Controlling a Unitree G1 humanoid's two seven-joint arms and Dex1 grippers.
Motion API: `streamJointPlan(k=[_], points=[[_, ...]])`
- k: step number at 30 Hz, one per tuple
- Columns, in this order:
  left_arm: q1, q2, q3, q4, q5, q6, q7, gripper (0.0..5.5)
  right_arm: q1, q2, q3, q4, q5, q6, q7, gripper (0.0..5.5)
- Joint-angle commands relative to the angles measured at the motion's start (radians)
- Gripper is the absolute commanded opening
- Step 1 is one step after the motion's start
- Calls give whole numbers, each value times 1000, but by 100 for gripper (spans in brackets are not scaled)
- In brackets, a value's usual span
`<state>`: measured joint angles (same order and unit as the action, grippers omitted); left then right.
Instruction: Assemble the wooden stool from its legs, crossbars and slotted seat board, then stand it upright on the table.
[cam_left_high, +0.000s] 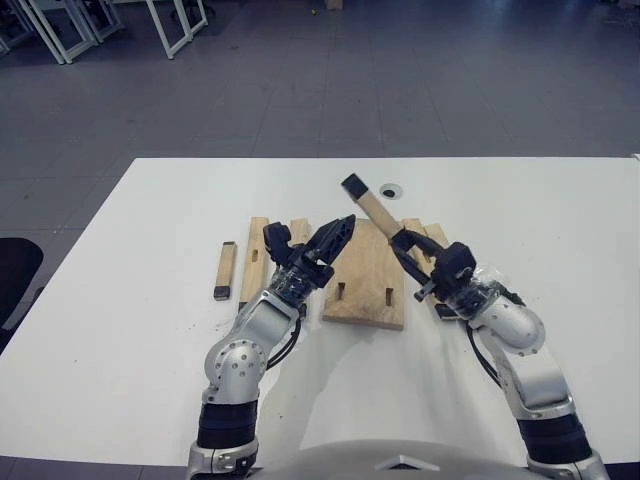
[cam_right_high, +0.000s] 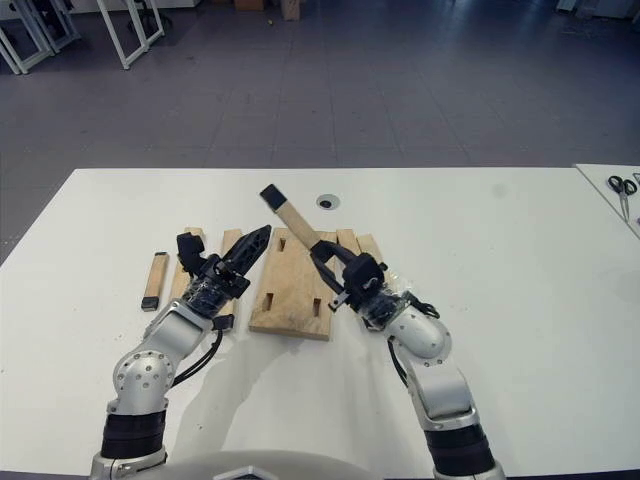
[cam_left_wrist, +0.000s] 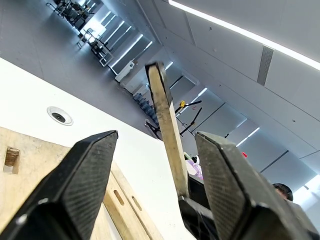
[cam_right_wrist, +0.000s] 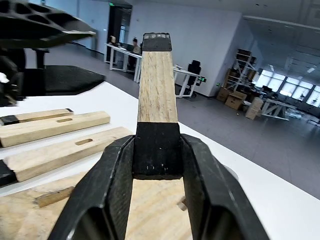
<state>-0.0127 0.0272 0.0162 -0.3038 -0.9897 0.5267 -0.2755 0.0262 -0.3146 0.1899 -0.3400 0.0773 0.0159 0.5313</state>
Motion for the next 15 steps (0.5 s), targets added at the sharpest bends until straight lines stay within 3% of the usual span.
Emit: streamJointPlan(k=[1,7,15], points=[[-19,-8,24,-7,-29,29,22,288,4,-28,25,-13,-35,-33,17,129],[-32,-26,49,-25,-73,32,29,288,16,-59,52,-13,-40,-46,54,129],[-18,-23,42,-46,-71,38,5,163,31,-74,51,-24,14,-8,88,129]])
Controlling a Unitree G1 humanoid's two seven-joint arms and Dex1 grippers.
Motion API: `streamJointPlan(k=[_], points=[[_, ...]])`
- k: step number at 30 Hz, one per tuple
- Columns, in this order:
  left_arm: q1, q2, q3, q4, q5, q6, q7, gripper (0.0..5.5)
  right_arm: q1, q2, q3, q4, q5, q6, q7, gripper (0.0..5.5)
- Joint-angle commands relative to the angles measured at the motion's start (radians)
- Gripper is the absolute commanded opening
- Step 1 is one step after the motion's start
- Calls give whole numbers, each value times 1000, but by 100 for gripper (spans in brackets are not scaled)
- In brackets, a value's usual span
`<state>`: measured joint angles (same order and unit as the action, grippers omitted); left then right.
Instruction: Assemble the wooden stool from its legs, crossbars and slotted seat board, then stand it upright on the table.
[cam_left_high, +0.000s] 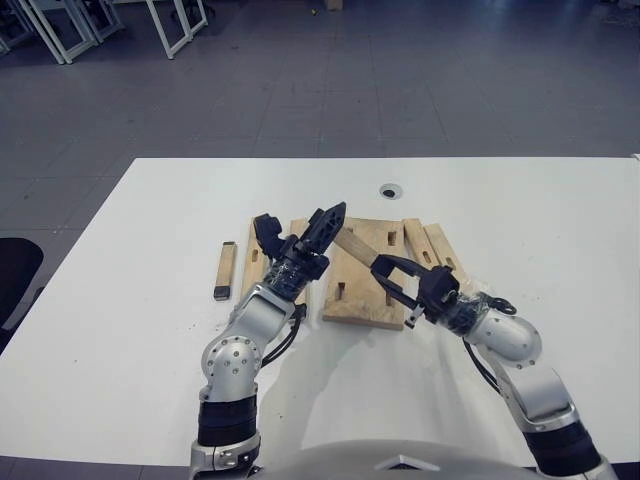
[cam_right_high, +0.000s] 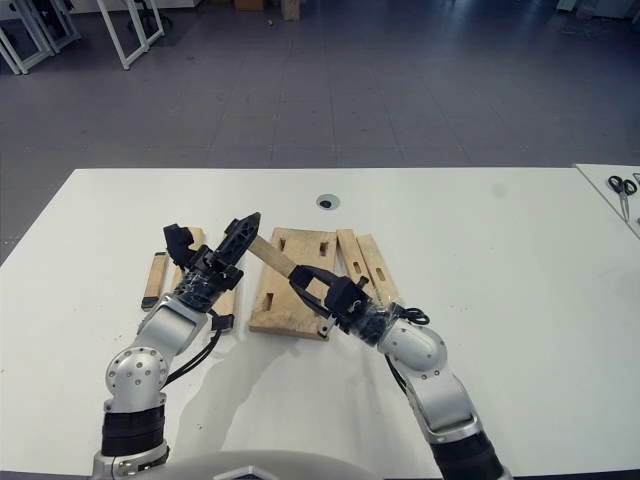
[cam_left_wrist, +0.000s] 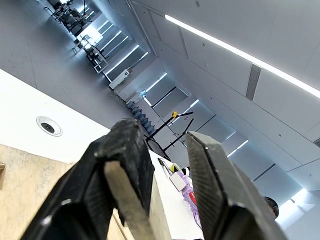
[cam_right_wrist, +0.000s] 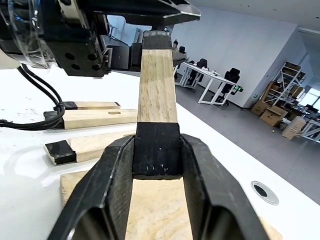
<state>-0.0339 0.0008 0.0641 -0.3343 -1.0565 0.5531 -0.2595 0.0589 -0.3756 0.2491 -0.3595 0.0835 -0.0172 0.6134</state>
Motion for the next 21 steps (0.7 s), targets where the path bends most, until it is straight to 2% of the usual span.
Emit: streamJointPlan(k=[1,6,12,13,18,21], points=[[5,4,-5,-14,-4,13,-11,144,-3,-12,-11,-4,12,27,3,129],[21,10,1,-4,-15,28,-18,53,6,-10,-18,-10,30,40,0,129],[14,26,31,61,45,-1,10,44,10,-13,-20,-18,46,57,8,129],[10,24,41,69,51,-8,20,44,9,-14,-24,-16,46,69,6,165],[-28,12,140,83,46,-71,52,44,24,-43,-22,15,-25,94,-20,259],[-60,56,204,121,224,-214,108,44,30,-47,-32,42,-55,115,-52,268]])
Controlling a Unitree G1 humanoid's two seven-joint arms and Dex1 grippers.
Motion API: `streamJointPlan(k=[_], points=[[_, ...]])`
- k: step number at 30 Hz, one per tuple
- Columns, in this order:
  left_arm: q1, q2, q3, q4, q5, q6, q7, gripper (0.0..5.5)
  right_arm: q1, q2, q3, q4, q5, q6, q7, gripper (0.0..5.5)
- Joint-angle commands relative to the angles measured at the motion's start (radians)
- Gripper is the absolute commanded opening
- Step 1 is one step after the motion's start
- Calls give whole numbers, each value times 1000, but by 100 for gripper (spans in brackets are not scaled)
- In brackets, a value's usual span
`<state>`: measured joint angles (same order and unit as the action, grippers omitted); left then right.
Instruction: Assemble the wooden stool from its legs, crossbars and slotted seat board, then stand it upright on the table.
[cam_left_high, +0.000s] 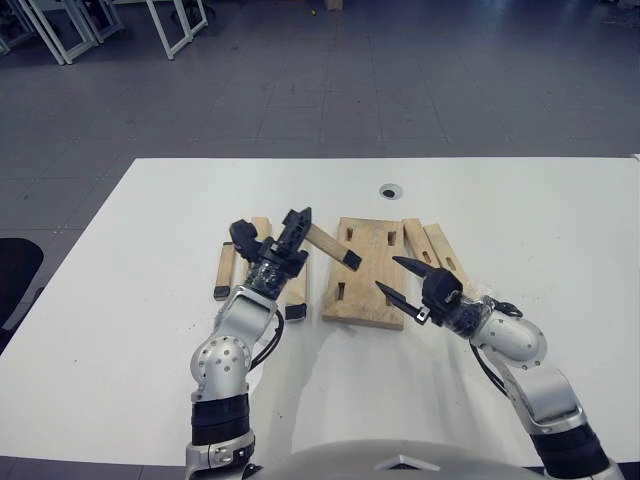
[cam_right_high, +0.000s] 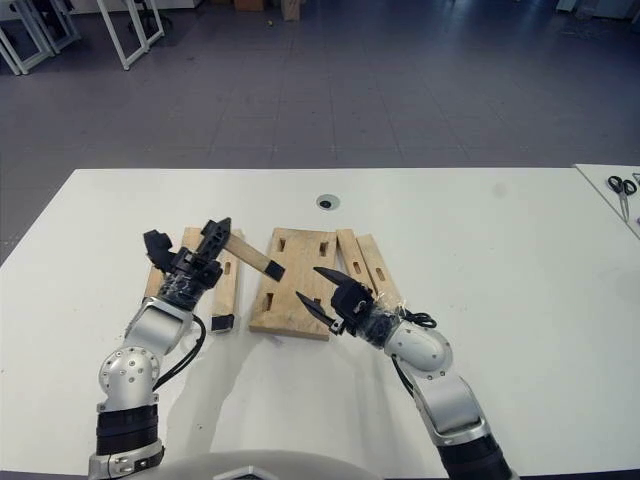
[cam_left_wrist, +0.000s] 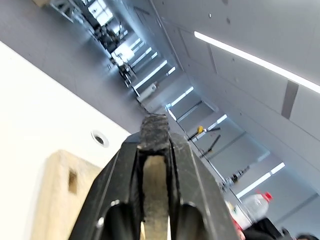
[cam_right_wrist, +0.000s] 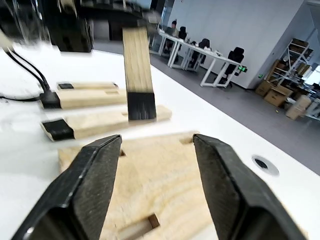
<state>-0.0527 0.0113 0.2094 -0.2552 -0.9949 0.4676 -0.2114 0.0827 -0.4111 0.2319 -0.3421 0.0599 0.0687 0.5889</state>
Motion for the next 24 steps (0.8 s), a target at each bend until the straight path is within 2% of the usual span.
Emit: streamJointPlan(k=[1,5,14,19,24], points=[[-49,62,72,65,248,-184,92,44,5,-10,-17,30,-36,31,-32,268],[-65,90,65,153,513,-383,144,44,8,-7,-18,41,-46,40,-46,268],[-71,71,68,337,638,-541,130,44,5,-13,-15,54,-54,38,-37,268],[-71,82,65,394,660,-571,110,44,8,-17,-14,52,-57,37,-32,268],[-32,114,-1,417,764,-486,119,44,11,-17,-17,52,-64,37,-35,268]])
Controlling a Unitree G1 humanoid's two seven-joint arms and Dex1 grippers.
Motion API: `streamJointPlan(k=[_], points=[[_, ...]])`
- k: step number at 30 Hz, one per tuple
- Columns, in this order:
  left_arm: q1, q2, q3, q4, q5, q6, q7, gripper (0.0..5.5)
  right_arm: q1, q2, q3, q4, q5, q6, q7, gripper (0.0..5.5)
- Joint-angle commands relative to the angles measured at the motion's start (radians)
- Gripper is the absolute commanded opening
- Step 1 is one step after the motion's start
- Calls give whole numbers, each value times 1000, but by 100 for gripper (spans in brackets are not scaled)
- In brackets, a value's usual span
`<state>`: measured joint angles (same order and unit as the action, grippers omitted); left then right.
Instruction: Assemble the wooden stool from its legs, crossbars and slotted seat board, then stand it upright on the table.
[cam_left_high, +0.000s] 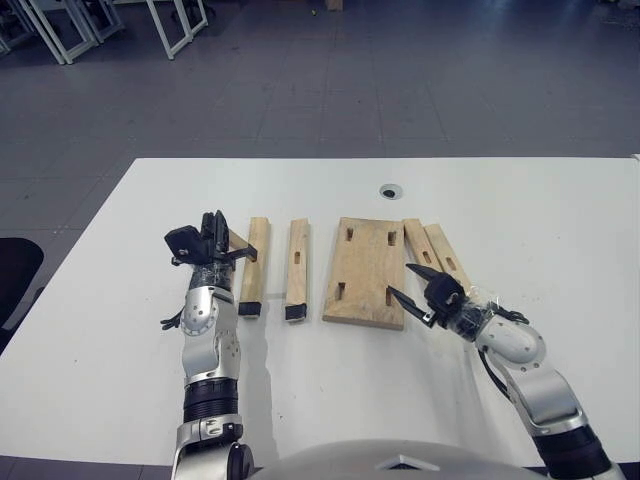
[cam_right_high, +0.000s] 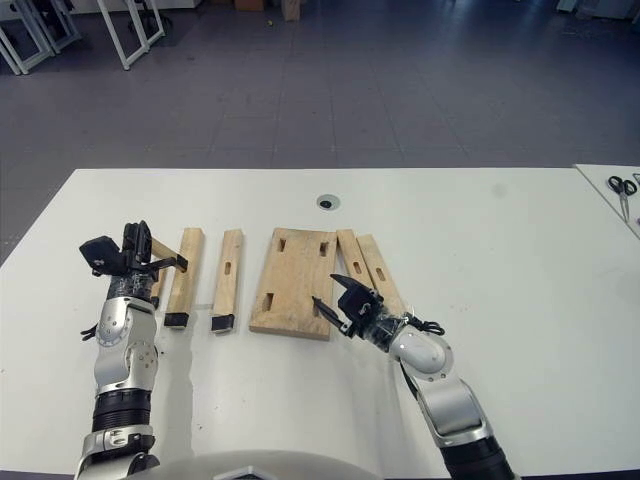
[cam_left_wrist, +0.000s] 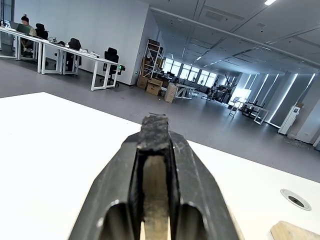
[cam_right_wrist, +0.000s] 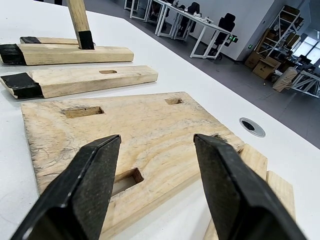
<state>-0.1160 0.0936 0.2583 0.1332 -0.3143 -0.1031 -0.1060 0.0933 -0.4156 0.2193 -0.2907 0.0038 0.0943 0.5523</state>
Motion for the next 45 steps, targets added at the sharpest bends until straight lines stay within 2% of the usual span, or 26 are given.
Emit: streamJointPlan(k=[1,6,11,18,19,24,27,31,34,37,41,45], points=[[42,48,-71,27,124,131,30,44,2,-13,-4,1,-11,11,1,268],[18,78,-105,8,186,330,76,44,2,-12,-1,5,-18,9,-3,268],[-33,88,-83,11,174,416,80,44,1,-9,2,8,-26,7,-5,268],[-68,88,-75,-38,174,400,83,44,1,-6,1,12,-32,3,-8,268],[-79,89,-70,-68,167,382,80,81,2,-6,2,12,-33,2,-9,268],[-144,72,-24,-167,100,227,44,167,5,-1,8,20,-42,-2,-12,268],[-187,87,4,-230,49,176,20,167,2,0,10,27,-46,-5,-12,268],[-383,161,49,-188,6,227,32,167,-1,2,12,31,-52,-7,-16,268],[-540,215,46,-42,3,318,21,167,1,-3,14,30,-55,-10,-12,268],[-596,236,21,40,9,465,29,167,2,-6,16,28,-58,-10,-10,268],[-527,214,10,50,-10,672,49,167,7,-3,17,26,-64,-9,-14,268],[-408,162,40,210,-40,773,35,167,7,4,18,29,-71,-10,-23,268]])
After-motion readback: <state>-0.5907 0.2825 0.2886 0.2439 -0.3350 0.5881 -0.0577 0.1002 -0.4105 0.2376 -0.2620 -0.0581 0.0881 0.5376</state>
